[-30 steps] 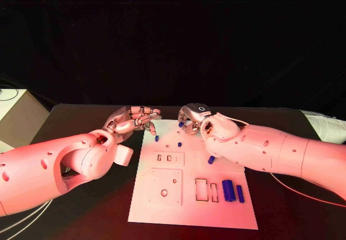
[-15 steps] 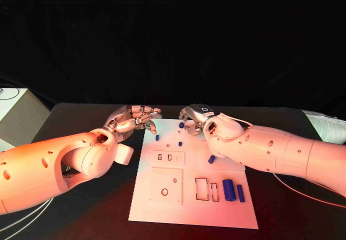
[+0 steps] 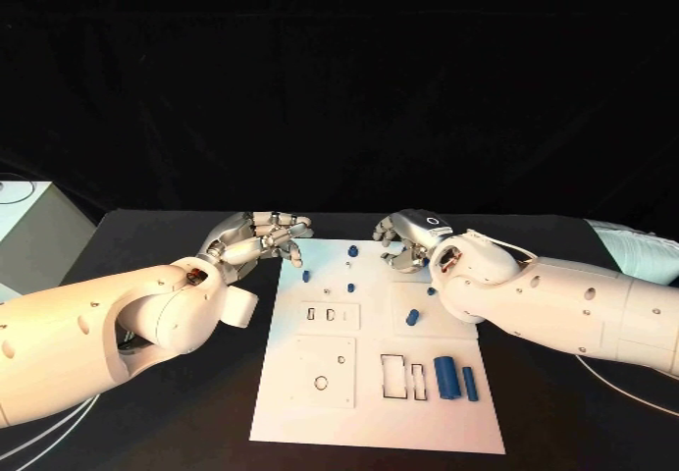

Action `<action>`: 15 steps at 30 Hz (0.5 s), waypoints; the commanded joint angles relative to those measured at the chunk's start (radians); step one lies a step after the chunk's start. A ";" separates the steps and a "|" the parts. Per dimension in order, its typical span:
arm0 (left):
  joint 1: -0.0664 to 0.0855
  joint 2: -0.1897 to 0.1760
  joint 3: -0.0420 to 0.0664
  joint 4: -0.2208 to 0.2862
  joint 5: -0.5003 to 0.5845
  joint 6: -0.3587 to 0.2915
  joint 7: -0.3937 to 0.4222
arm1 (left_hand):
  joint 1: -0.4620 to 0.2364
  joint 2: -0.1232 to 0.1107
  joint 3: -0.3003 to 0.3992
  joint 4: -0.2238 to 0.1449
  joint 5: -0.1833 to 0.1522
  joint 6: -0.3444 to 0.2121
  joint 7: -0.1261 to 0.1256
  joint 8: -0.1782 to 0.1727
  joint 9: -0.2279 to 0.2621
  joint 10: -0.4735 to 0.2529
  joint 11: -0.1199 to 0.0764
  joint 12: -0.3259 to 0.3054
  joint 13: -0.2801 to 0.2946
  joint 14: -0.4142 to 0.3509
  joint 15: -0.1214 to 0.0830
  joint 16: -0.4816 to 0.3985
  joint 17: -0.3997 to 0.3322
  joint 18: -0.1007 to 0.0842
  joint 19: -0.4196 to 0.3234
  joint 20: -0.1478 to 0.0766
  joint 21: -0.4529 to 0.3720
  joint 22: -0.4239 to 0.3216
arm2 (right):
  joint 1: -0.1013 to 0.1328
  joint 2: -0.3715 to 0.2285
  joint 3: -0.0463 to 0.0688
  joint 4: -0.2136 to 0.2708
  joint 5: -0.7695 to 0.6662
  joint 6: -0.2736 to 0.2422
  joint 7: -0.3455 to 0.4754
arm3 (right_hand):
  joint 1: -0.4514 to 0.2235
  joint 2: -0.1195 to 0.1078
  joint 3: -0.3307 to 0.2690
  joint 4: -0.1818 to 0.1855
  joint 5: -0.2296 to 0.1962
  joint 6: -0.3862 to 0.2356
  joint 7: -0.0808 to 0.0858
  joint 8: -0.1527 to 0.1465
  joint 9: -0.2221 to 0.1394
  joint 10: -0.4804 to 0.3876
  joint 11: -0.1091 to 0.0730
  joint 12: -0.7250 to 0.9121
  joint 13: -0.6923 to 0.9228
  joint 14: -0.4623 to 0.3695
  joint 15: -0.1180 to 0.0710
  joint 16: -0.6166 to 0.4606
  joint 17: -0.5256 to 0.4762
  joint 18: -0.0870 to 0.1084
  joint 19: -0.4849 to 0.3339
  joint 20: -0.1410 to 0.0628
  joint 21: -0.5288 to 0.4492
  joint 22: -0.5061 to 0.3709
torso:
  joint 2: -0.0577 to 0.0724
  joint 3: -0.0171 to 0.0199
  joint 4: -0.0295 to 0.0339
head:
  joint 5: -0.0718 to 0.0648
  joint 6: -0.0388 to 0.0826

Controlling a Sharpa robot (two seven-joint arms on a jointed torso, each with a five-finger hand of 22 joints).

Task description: Assemble the parts on the task board

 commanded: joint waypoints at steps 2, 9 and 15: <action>0.001 0.001 0.001 -0.005 0.004 0.027 0.014 | -0.012 0.000 0.005 -0.002 0.000 -0.004 0.014 -0.006 0.001 0.001 0.006 -0.006 0.001 -0.006 -0.001 0.005 0.001 0.012 -0.005 0.000 0.004 0.002 | 0.006 -0.056 0.007 0.044 0.088 -0.060 0.039 | -0.004 -0.004 -0.001 0.013 0.006 0.014 -0.001 -0.005 -0.004 0.088 -0.015 0.044 0.008 0.025 -0.011 0.031 0.043 -0.008 0.031 -0.004 0.035 0.045 | -0.007 0.0028 -0.0106 | 0.000 0.009; 0.001 0.004 0.001 -0.013 0.004 0.031 0.015 | -0.011 0.000 0.005 -0.002 0.000 -0.005 0.014 -0.007 0.002 0.001 0.006 -0.006 0.001 -0.006 -0.001 0.005 0.001 0.012 -0.006 0.001 0.005 0.002 | 0.015 -0.132 0.020 0.071 0.163 -0.047 0.065 | 0.002 -0.025 -0.114 0.037 0.050 0.026 -0.019 -0.029 -0.012 0.175 -0.046 0.347 0.266 0.052 -0.038 0.103 0.141 -0.033 0.089 -0.034 0.119 0.159 | -0.013 0.0051 -0.0159 | -0.002 0.018; 0.001 0.007 0.000 -0.017 0.004 0.035 0.015 | -0.010 0.001 0.006 -0.003 0.000 -0.005 0.013 -0.006 0.002 0.001 0.006 -0.006 0.001 -0.006 -0.002 0.006 0.001 0.013 -0.007 0.001 0.006 0.003 | 0.019 -0.142 0.022 0.043 0.242 0.033 0.022 | 0.007 -0.004 -0.275 0.112 0.099 -0.002 0.000 -0.036 -0.018 0.378 -0.021 1.277 1.220 0.101 -0.015 0.251 0.411 -0.054 0.132 -0.010 0.186 0.254 | -0.013 0.0068 -0.0138 | -0.003 0.019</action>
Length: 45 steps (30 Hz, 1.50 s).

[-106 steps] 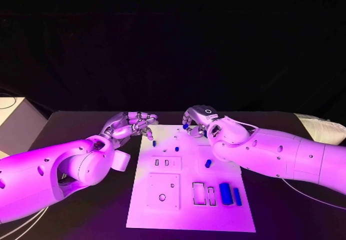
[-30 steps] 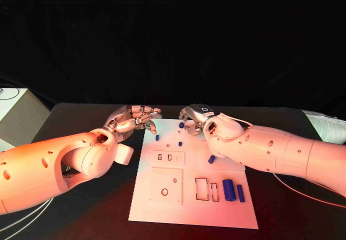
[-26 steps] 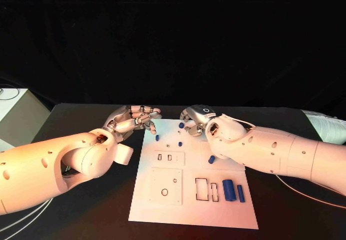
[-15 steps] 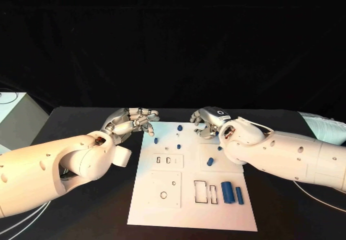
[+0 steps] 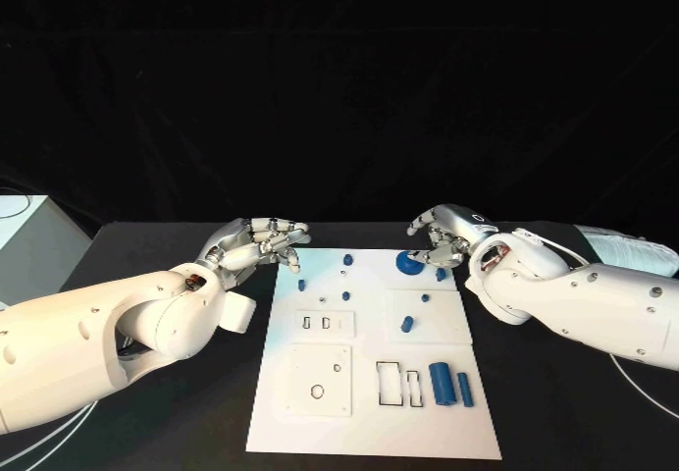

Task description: Assemble the parts on the task board

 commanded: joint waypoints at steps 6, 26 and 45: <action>0.001 0.005 0.001 -0.002 0.003 0.030 0.013 | -0.010 0.001 0.004 -0.001 0.000 -0.004 0.012 -0.006 0.002 0.001 0.005 -0.006 0.001 -0.006 -0.002 0.007 0.002 0.013 -0.007 0.001 0.008 0.002 | 0.002 0.022 0.001 -0.065 0.147 0.114 -0.053 | 0.028 0.024 -0.118 0.047 0.021 -0.030 0.017 0.008 -0.002 0.117 0.015 0.188 0.245 0.099 0.027 0.071 0.245 -0.032 0.096 0.019 0.048 0.243 | 0.001 -0.0001 0.0017 | -0.002 -0.002; 0.001 0.006 0.001 -0.003 0.003 0.031 0.012 | -0.010 0.001 0.004 -0.001 0.000 -0.004 0.012 -0.006 0.002 0.001 0.005 -0.006 0.001 -0.006 -0.002 0.007 0.002 0.013 -0.007 0.001 0.008 0.002 | -0.009 0.076 0.000 -0.111 0.156 0.190 -0.107 | 0.042 0.034 -0.145 0.068 0.025 -0.029 0.019 0.017 -0.001 0.128 0.019 0.199 0.259 0.103 0.032 0.078 0.266 -0.037 0.106 0.025 0.062 0.263 | 0.004 0.0029 0.0032 | 0.000 -0.015; 0.001 0.005 0.001 -0.005 0.003 0.030 0.010 | -0.010 0.002 0.005 -0.002 0.000 -0.003 0.011 -0.005 0.002 0.003 0.004 -0.005 0.002 -0.005 -0.003 0.009 0.003 0.013 -0.009 0.001 0.012 0.005 | -0.012 0.086 -0.002 -0.127 0.158 0.206 -0.113 | 0.051 0.049 -0.133 0.080 0.044 -0.016 0.016 0.029 0.000 0.130 0.017 0.202 0.262 0.103 0.030 0.078 0.266 -0.037 0.106 0.025 0.062 0.263 | 0.004 0.0019 0.0034 | -0.001 -0.017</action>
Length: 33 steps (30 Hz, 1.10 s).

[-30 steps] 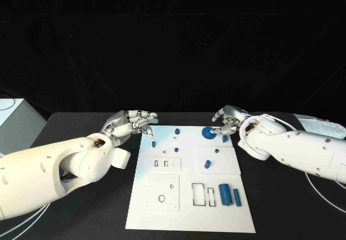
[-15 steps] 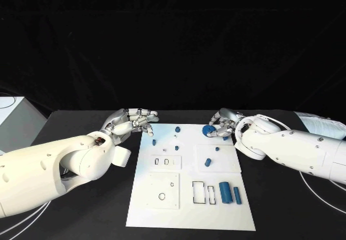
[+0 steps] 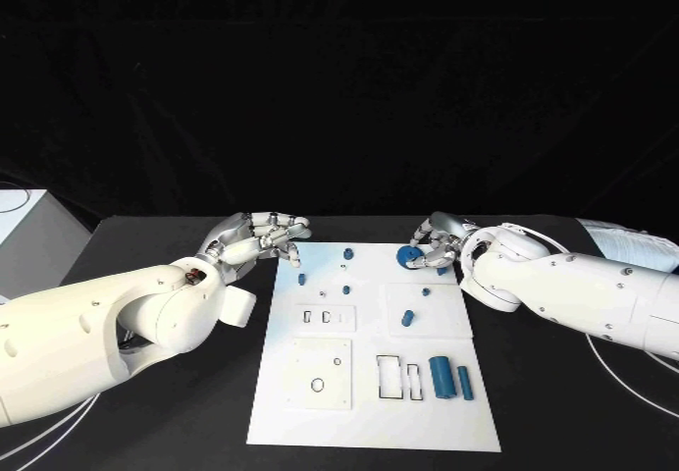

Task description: Assemble the parts on the task board

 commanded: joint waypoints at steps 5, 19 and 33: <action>0.001 0.001 0.001 0.000 0.001 0.022 0.010 | -0.010 0.002 0.005 -0.002 0.000 -0.003 0.011 -0.005 0.002 0.003 0.004 -0.005 0.001 -0.006 -0.003 0.006 0.002 0.013 -0.009 0.001 0.004 0.002 | -0.003 0.008 -0.002 -0.010 0.004 0.018 -0.011 | 0.007 0.007 0.009 0.005 0.015 0.007 0.000 0.007 0.000 0.070 0.005 0.004 0.230 0.106 0.007 0.003 0.263 -0.006 0.105 0.009 0.005 0.263 | 0.001 0.0000 0.0015 | 0.000 -0.001; 0.001 -0.001 0.001 0.002 0.001 0.024 0.009 | -0.010 0.002 0.005 -0.002 0.000 -0.003 0.011 -0.005 0.002 0.003 0.004 -0.005 0.001 -0.006 -0.003 0.006 0.002 0.013 -0.009 0.001 0.004 0.002 | -0.004 0.016 -0.003 -0.032 -0.048 0.040 -0.018 | 0.037 0.001 0.052 -0.012 0.021 0.007 0.002 0.007 -0.004 0.066 0.006 0.001 0.227 0.106 0.008 0.003 0.263 -0.006 0.105 0.009 0.005 0.263 | 0.000 0.0001 -0.0002 | 0.002 -0.005; 0.001 -0.002 0.001 0.003 0.001 0.026 0.009 | -0.010 0.002 0.005 -0.002 0.000 -0.003 0.011 -0.005 0.002 0.003 0.004 -0.005 0.001 -0.006 -0.003 0.006 0.002 0.013 -0.009 0.001 0.004 0.002 | -0.007 0.013 -0.004 -0.008 -0.125 0.017 -0.012 | 0.039 -0.018 0.216 -0.050 0.065 0.068 -0.008 0.035 -0.009 0.075 -0.003 0.008 0.235 0.106 0.001 0.003 0.263 -0.006 0.105 0.005 0.005 0.263 | 0.001 0.0006 -0.0007 | 0.000 -0.005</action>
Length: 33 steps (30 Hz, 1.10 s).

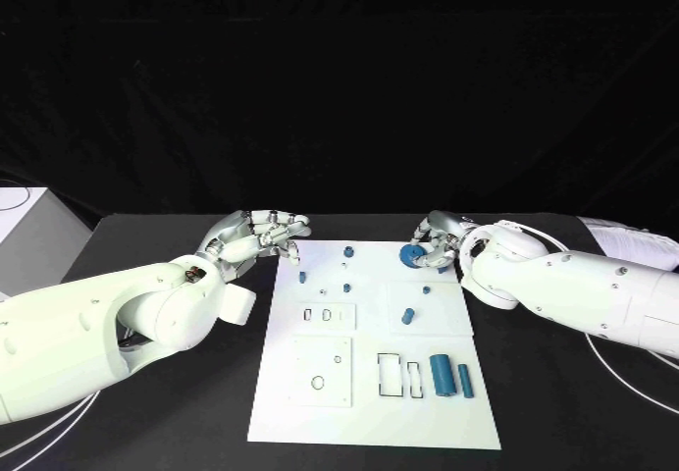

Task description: Assemble the parts on the task board

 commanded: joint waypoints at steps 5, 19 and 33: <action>0.001 0.000 0.001 0.003 0.001 0.024 0.009 | -0.010 0.002 0.005 -0.002 0.000 -0.003 0.011 -0.005 0.001 0.003 0.004 -0.005 0.001 -0.006 -0.003 0.006 0.001 0.013 -0.009 0.001 0.004 0.001 | -0.006 -0.001 -0.003 0.026 -0.081 -0.063 0.011 | -0.045 0.009 0.068 -0.004 -0.014 0.080 -0.033 0.059 0.022 0.090 -0.028 0.019 0.249 0.106 -0.026 0.003 0.263 -0.007 0.106 -0.025 0.005 0.263 | 0.000 -0.0001 -0.0002 | -0.002 0.001; 0.001 0.003 0.001 -0.001 0.001 0.023 0.007 | -0.010 0.002 0.005 -0.002 0.000 -0.003 0.011 -0.005 0.001 0.003 0.004 -0.005 0.001 -0.006 -0.003 0.006 0.001 0.013 -0.009 0.001 0.004 0.001 | -0.006 0.032 -0.003 0.101 -0.172 -0.153 0.040 | -0.075 0.004 0.072 -0.002 -0.054 0.081 -0.042 0.074 0.029 0.089 -0.036 0.018 0.247 0.106 -0.035 0.003 0.263 -0.007 0.106 -0.035 0.005 0.263 | 0.000 -0.0008 0.0022 | -0.001 0.009; 0.001 0.008 0.001 -0.001 0.001 0.025 0.005 | -0.012 0.003 0.007 -0.004 0.000 -0.003 0.011 -0.005 0.002 0.004 0.004 -0.005 0.001 -0.007 -0.003 0.008 0.002 0.014 -0.014 0.001 0.010 0.005 | -0.009 0.142 -0.006 0.090 -0.201 -0.128 0.031 | -0.078 0.001 0.072 -0.003 -0.059 0.076 -0.041 0.074 0.029 0.088 -0.036 0.016 0.245 0.106 -0.035 0.003 0.263 -0.007 0.106 -0.036 0.005 0.263 | 0.001 -0.0022 0.0030 | -0.003 0.010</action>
